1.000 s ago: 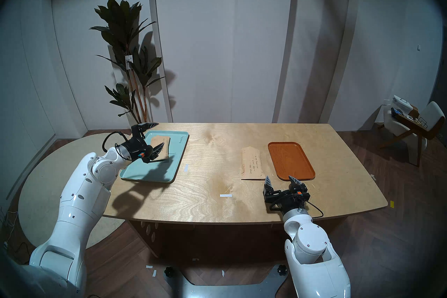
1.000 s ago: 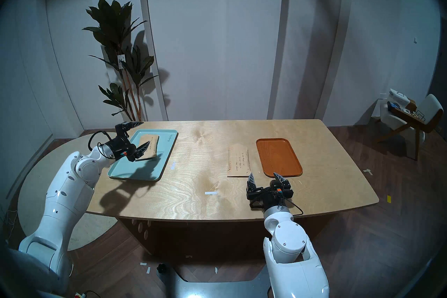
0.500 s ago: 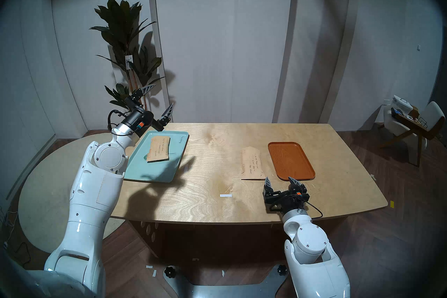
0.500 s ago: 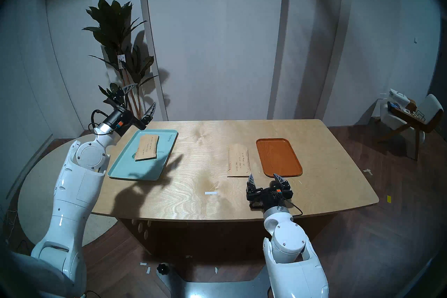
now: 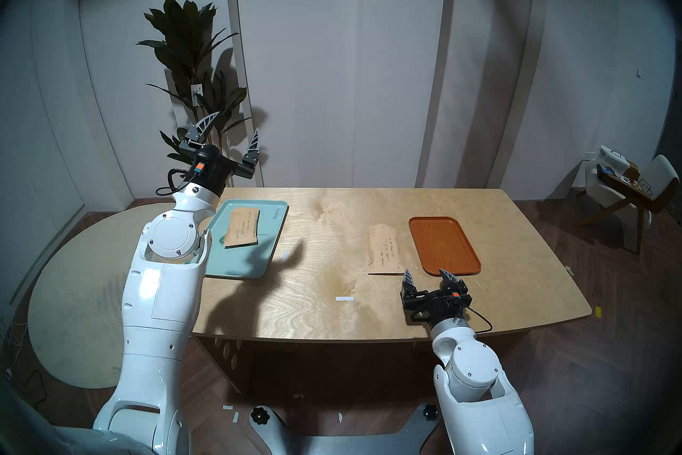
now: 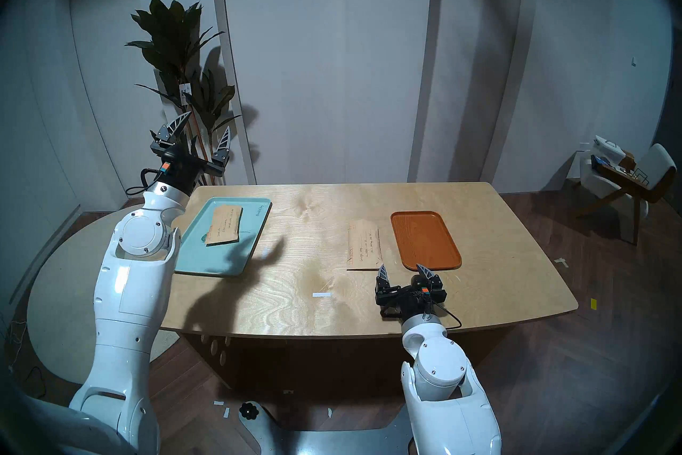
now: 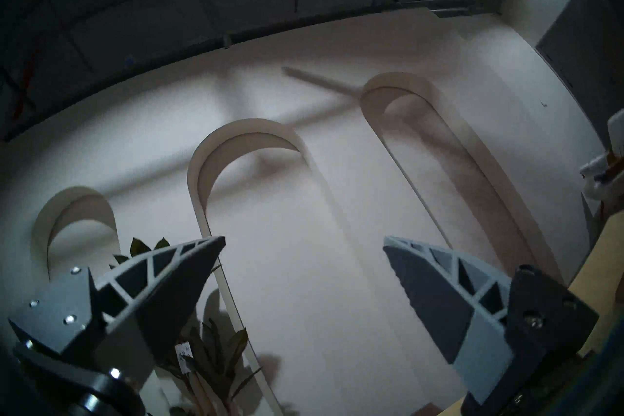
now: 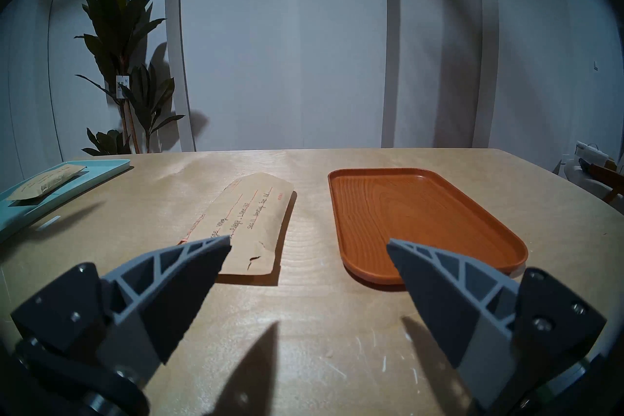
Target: Sort the mail into the trays, one tray per recipient
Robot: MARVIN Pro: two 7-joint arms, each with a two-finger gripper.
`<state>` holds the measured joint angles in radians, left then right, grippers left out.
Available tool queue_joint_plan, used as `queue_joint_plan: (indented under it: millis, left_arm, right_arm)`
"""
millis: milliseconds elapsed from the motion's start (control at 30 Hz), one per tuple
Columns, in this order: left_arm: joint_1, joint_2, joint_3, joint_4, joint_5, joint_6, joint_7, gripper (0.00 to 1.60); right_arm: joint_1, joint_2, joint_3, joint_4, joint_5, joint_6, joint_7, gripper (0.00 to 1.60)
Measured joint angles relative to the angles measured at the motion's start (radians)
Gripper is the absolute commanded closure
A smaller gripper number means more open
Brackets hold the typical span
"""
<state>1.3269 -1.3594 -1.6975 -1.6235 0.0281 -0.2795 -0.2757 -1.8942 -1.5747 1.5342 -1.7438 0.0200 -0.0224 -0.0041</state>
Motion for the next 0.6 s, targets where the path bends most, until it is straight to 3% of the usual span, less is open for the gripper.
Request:
queue_joint_plan:
  millis: [367,600]
  left_arm:
    - [0.054,-0.037,-0.037,-0.124,-0.198,0.214,-0.056,0.0]
    - [0.084,-0.04,-0.061,-0.194,-0.296,0.362,-0.086,0.0]
  right_arm:
    - [0.021,-0.006,-0.008,-0.054,0.049,0.001,0.029,0.0]
    - [0.03,-0.012,0.0,-0.093,0.159,0.018,0.061,0.0]
